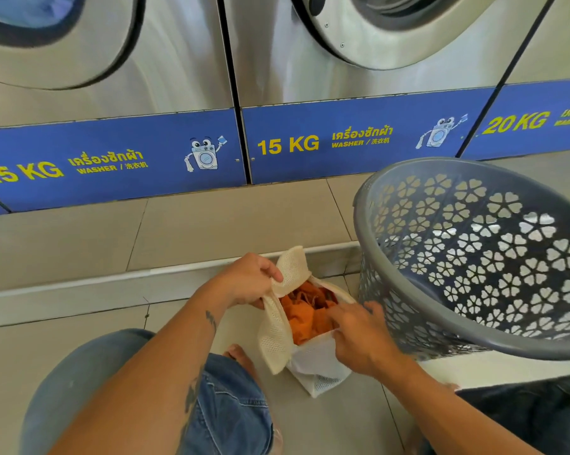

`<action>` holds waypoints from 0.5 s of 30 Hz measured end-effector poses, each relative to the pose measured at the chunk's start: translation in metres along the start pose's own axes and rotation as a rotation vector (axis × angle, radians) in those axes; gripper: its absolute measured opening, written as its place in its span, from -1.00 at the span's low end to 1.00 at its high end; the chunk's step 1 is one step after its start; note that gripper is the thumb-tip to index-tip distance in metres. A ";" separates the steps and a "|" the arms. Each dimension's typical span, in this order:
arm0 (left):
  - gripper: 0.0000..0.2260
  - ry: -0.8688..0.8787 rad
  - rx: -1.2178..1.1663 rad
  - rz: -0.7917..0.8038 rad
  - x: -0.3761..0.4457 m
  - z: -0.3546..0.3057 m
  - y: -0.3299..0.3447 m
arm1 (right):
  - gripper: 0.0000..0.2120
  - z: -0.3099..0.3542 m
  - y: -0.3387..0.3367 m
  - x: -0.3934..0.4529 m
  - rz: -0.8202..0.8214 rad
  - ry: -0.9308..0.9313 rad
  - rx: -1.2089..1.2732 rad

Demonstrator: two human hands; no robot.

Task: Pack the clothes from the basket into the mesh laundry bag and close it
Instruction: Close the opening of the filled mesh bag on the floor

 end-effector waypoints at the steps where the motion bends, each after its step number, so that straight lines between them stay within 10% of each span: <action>1: -0.69 0.001 -0.003 -0.003 -0.003 0.000 0.002 | -0.72 0.010 -0.001 0.000 -0.036 -0.050 0.018; 9: -0.68 -0.003 -0.007 0.013 -0.012 0.009 0.010 | -0.40 0.046 0.069 -0.013 0.417 -0.099 -0.003; 15: -0.67 -0.014 0.048 -0.020 -0.008 0.013 0.008 | -0.60 0.048 0.041 0.005 0.352 -0.091 0.426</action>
Point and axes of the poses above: each hand's wrist, its own x-axis towards the middle knuckle, its own y-axis out of the palm, z = x × y, the point moved 7 cm from there along x, towards the middle knuckle
